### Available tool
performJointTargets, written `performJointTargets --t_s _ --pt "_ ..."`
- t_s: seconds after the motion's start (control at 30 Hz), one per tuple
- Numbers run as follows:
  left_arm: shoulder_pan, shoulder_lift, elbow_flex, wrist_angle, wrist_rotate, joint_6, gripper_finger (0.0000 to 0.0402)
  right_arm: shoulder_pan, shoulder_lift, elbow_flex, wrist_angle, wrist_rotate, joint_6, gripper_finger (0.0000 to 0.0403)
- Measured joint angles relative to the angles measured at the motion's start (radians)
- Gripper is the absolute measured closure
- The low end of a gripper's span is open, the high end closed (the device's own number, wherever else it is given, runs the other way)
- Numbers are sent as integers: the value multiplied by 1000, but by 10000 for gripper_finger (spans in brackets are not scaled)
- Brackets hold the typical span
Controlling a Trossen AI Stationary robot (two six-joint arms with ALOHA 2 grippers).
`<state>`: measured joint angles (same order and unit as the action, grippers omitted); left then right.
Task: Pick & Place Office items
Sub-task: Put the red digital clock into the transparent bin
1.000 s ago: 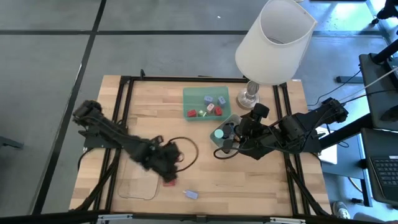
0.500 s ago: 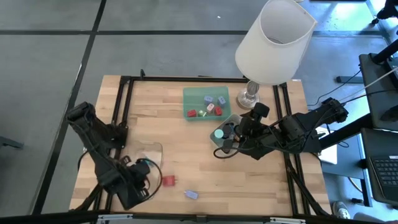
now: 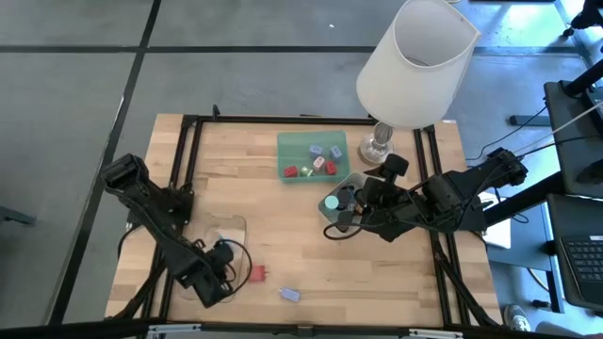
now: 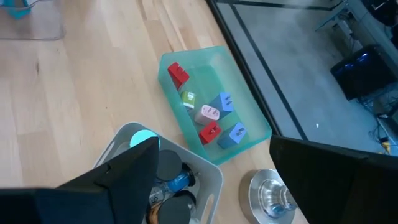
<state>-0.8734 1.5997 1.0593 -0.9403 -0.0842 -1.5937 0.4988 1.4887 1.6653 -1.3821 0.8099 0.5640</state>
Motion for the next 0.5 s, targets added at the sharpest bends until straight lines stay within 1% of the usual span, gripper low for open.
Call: performJointTargets --t_s 0.17,0.33,0.4,0.5 --pt "34 0 -53 16 25 8 256 0 0 0 0 20 -1 92" --pt "53 0 -103 144 72 73 256 0 0 0 0 20 -1 92" --pt "57 0 -113 173 76 87 256 0 0 0 0 20 0 92" --pt "60 0 -120 174 68 90 256 0 0 0 0 20 0 92"
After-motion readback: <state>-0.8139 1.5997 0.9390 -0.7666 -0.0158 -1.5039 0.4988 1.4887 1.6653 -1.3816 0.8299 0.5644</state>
